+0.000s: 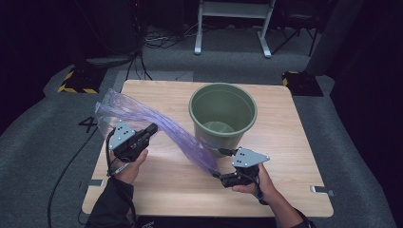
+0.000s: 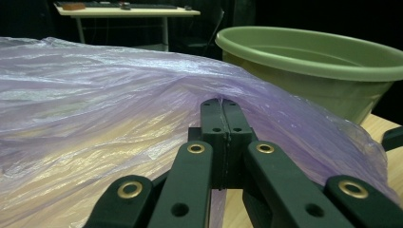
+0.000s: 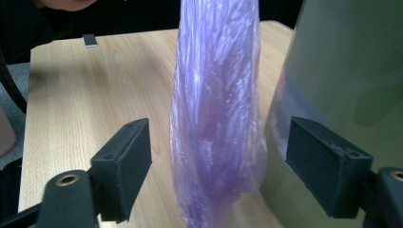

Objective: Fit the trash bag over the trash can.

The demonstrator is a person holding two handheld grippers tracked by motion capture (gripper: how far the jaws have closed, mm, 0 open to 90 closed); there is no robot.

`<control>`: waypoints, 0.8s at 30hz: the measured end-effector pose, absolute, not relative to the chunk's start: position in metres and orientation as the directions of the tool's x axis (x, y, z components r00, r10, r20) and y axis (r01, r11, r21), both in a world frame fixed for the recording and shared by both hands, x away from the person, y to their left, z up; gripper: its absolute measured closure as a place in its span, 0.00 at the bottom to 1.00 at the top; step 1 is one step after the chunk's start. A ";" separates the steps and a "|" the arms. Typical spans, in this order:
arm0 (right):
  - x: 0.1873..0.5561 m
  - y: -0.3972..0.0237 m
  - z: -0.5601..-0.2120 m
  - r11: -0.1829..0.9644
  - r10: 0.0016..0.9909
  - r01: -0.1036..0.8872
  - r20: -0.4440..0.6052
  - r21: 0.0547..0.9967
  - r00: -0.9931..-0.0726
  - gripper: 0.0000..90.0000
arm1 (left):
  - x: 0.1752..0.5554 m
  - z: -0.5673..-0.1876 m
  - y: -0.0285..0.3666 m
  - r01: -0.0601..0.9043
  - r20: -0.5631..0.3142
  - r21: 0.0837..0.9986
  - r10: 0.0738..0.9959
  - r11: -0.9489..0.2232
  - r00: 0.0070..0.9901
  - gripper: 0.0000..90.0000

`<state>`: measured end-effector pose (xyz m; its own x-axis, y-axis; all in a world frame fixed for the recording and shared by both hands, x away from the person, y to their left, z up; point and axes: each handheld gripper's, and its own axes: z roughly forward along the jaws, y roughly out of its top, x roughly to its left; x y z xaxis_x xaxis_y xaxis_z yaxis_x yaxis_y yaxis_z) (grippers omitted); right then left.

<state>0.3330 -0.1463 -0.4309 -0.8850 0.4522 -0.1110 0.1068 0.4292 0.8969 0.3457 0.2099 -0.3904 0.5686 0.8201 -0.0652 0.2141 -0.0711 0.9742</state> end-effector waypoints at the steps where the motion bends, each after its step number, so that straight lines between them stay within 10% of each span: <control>1: 0.333 -0.145 -0.435 0.429 0.456 0.114 -0.106 0.896 -0.884 0.25 | 0.346 -0.391 0.209 0.215 -0.066 0.974 0.819 -0.071 0.570 1.00; 7: 0.338 -0.131 -0.454 0.433 0.471 0.141 -0.090 0.890 -0.878 0.30 | 0.345 -0.393 0.203 0.217 -0.067 0.973 0.803 -0.079 0.593 1.00; 15: 0.346 -0.128 -0.467 0.442 0.480 0.134 -0.108 0.887 -0.871 0.94 | 0.343 -0.391 0.203 0.213 -0.061 0.973 0.796 -0.086 0.602 1.00; 24: 0.324 -0.137 -0.417 0.443 0.448 0.002 -0.219 0.897 -0.867 0.99 | 0.330 -0.373 0.211 0.154 -0.055 0.987 0.796 -0.049 0.602 1.00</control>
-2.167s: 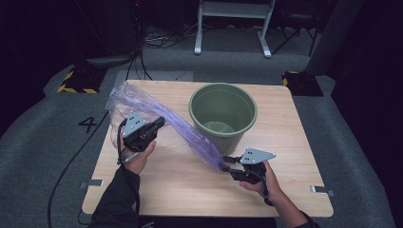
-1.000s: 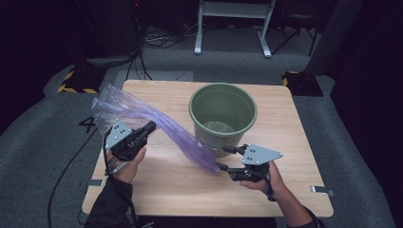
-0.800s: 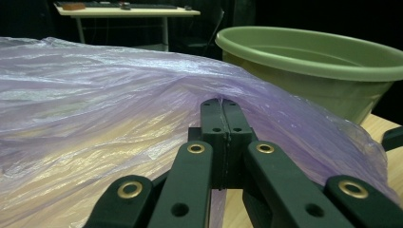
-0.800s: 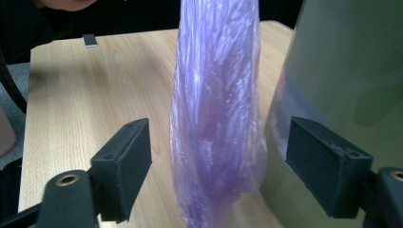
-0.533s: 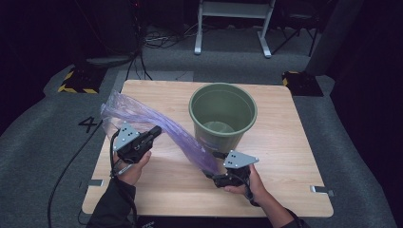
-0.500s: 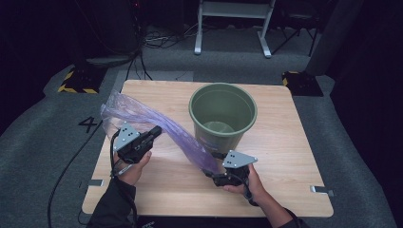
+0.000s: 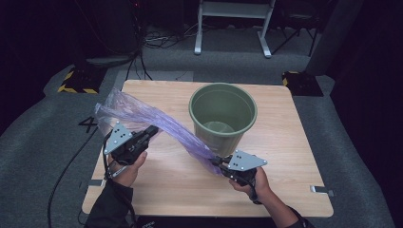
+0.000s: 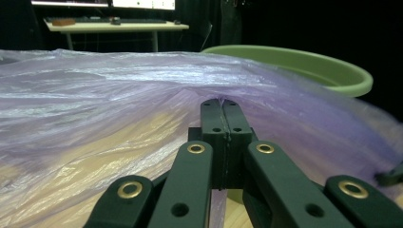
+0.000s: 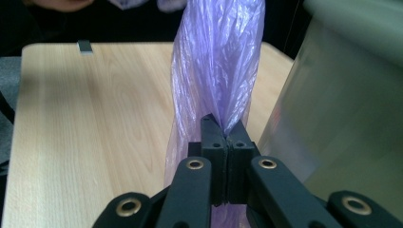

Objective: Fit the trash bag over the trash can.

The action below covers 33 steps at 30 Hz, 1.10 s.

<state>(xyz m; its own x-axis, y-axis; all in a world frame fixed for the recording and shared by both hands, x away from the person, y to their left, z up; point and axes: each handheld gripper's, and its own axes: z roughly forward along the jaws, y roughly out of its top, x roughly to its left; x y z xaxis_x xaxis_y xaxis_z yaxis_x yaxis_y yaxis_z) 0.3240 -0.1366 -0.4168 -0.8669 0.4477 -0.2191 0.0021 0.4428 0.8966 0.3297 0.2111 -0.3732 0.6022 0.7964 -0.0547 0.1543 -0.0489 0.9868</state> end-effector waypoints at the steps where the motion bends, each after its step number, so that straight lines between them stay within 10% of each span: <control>1: 0.321 -0.139 -0.407 0.441 0.446 -0.019 -0.238 0.897 -0.863 0.99 | 0.329 -0.372 0.212 0.151 -0.053 0.987 0.796 -0.048 0.604 1.00; 5: 0.315 -0.144 -0.382 0.454 0.445 -0.085 -0.308 0.887 -0.841 0.99 | 0.329 -0.371 0.213 0.159 -0.074 0.987 0.798 -0.028 0.599 0.99; 16: 0.323 -0.155 -0.322 0.481 0.455 -0.194 -0.433 0.855 -0.778 1.00 | 0.326 -0.363 0.192 0.149 -0.041 0.986 0.760 -0.074 0.648 0.36; 33: 0.402 -0.172 -0.296 0.480 0.536 -0.085 -0.368 0.873 -0.760 1.00 | 0.328 -0.369 0.190 0.174 -0.016 0.975 0.728 -0.142 0.686 0.30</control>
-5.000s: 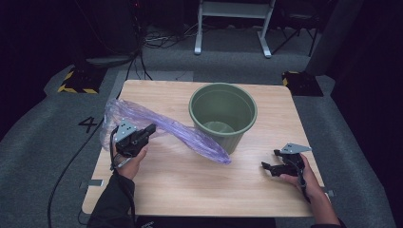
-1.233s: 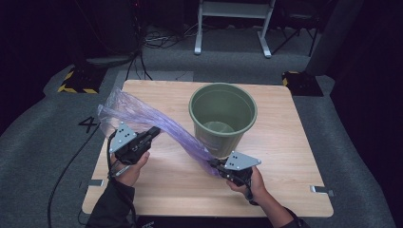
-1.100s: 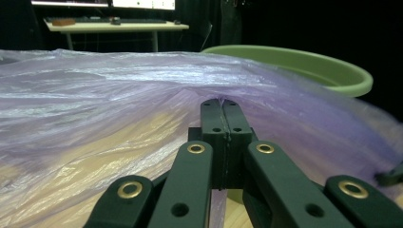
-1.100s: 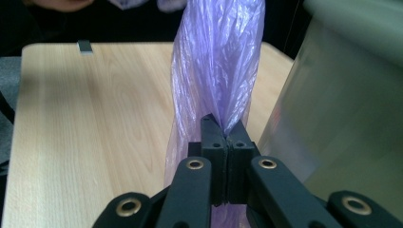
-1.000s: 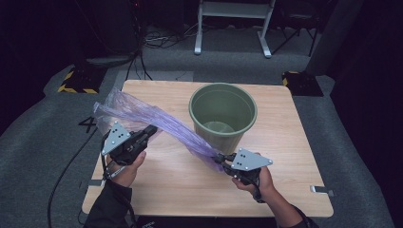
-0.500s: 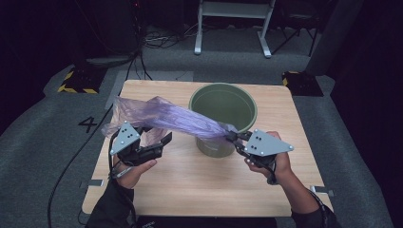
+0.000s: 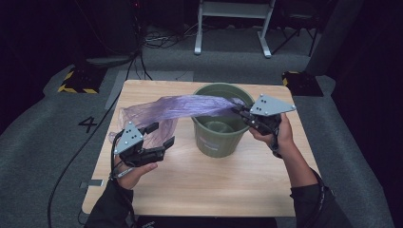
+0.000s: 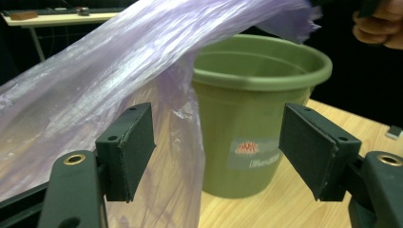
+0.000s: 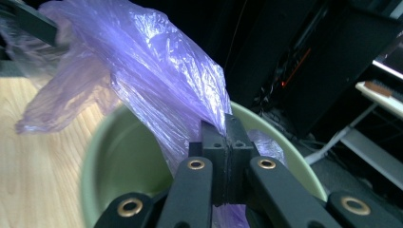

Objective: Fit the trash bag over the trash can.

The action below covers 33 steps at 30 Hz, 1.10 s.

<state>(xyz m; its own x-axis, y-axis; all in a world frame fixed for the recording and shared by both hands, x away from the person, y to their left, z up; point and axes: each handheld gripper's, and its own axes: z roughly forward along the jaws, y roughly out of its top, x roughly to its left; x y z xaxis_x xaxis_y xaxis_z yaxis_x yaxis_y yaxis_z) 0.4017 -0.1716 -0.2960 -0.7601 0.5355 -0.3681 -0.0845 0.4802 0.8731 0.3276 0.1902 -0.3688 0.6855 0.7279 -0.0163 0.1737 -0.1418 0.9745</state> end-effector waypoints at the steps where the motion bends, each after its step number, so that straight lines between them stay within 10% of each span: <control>1: 0.405 -0.171 -0.298 0.487 0.537 -0.076 -0.366 0.870 -0.760 1.00 | 0.327 -0.370 0.191 0.171 -0.016 0.975 0.722 -0.142 0.691 0.30; 21: 0.428 -0.186 -0.321 0.551 0.523 0.020 -0.327 0.834 -0.787 0.99 | 0.379 -0.405 0.210 0.277 0.031 0.914 0.734 -0.295 0.678 0.21; 27: 0.430 -0.187 -0.327 0.558 0.525 0.040 -0.315 0.829 -0.791 0.94 | 0.391 -0.417 0.195 0.302 0.008 0.904 0.718 -0.303 0.696 0.59; 33: 0.427 -0.190 -0.330 0.566 0.523 0.038 -0.323 0.823 -0.789 0.68 | 0.386 -0.416 0.189 0.281 0.021 0.906 0.698 -0.316 0.716 0.96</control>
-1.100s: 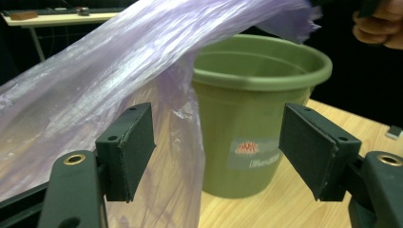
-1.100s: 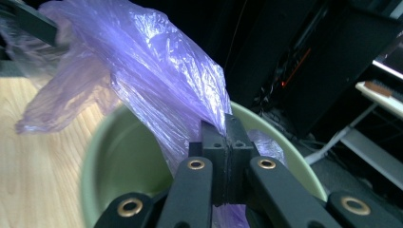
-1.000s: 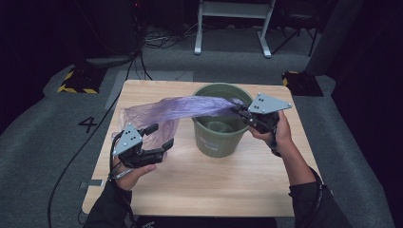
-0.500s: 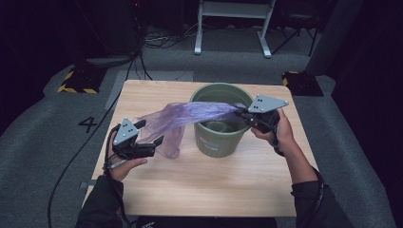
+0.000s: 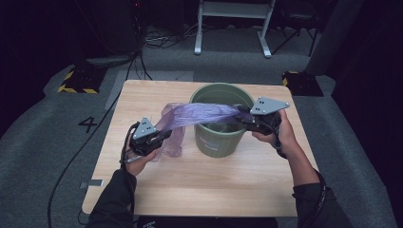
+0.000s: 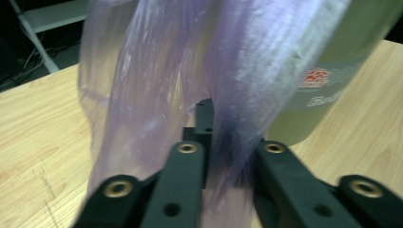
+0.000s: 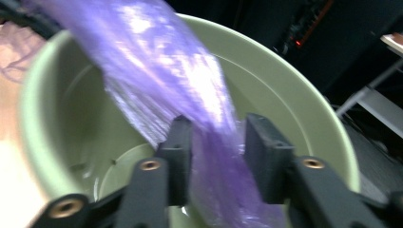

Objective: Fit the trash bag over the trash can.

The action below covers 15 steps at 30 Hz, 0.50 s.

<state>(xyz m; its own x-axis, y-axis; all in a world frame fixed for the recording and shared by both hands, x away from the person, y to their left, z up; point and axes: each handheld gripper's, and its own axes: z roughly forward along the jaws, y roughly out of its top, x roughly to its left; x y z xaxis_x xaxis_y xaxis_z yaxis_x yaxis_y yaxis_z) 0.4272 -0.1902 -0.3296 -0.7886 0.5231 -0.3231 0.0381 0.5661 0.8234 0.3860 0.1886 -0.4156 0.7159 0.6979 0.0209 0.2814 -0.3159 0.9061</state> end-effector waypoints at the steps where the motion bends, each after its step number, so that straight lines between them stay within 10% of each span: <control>1: 0.425 -0.190 -0.330 0.568 0.507 0.027 -0.324 0.823 -0.799 0.61 | 0.384 -0.415 0.188 0.276 0.025 0.908 0.696 -0.317 0.717 0.98; 10: 0.418 -0.182 -0.326 0.527 0.534 0.015 -0.318 0.850 -0.784 0.30 | 0.367 -0.400 0.185 0.232 0.036 0.923 0.670 -0.306 0.741 1.00; 15: 0.413 -0.172 -0.322 0.523 0.500 -0.030 -0.335 0.852 -0.799 0.46 | 0.359 -0.395 0.184 0.218 0.034 0.930 0.658 -0.297 0.752 1.00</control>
